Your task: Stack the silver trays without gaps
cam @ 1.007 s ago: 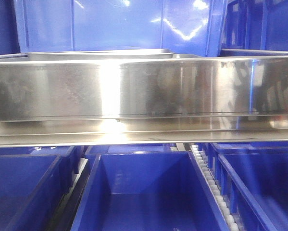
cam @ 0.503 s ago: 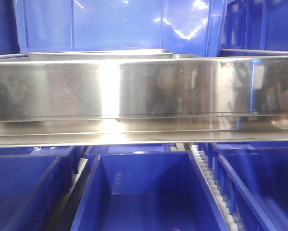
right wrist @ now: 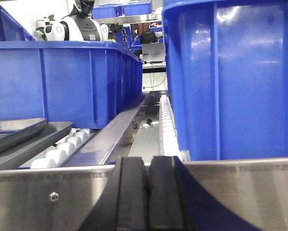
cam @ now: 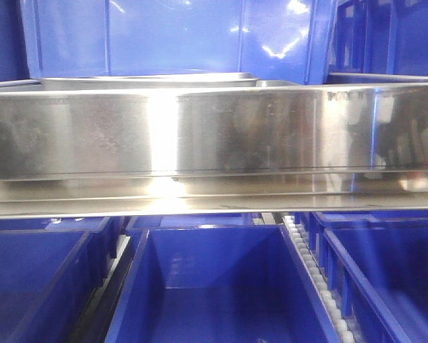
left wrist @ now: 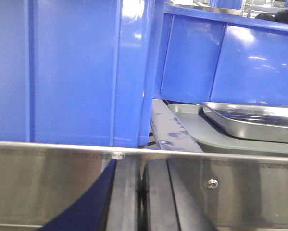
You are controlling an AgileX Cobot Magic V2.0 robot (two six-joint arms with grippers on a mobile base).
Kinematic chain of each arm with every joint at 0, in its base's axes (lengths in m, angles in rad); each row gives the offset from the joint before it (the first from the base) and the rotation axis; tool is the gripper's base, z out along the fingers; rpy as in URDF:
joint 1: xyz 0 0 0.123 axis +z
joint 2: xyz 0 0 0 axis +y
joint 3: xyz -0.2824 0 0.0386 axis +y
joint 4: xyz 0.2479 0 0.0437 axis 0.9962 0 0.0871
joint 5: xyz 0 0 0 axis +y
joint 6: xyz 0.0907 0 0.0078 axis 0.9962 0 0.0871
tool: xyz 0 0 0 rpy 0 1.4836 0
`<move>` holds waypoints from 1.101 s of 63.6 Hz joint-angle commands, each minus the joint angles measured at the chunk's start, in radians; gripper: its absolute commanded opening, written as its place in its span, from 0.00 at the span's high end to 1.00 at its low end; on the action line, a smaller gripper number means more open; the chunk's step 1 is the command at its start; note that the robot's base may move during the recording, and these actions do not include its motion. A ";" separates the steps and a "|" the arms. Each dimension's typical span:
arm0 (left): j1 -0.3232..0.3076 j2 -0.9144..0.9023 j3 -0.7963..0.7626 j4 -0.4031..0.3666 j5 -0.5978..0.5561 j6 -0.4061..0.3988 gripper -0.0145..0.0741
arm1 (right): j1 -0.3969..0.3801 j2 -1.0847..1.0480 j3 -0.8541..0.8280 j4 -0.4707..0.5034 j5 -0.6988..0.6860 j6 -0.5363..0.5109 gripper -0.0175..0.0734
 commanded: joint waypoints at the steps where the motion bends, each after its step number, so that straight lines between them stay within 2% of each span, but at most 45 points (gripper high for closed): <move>1: 0.001 -0.005 -0.001 -0.005 -0.015 -0.008 0.83 | -0.002 -0.007 0.000 0.028 -0.031 -0.038 0.89; 12: 0.001 -0.005 -0.001 -0.005 -0.015 -0.008 0.83 | -0.002 -0.007 0.000 0.028 -0.027 -0.064 0.89; 70: 0.001 -0.005 -0.001 -0.005 -0.015 -0.008 0.83 | -0.002 -0.007 0.000 0.024 -0.037 -0.063 0.89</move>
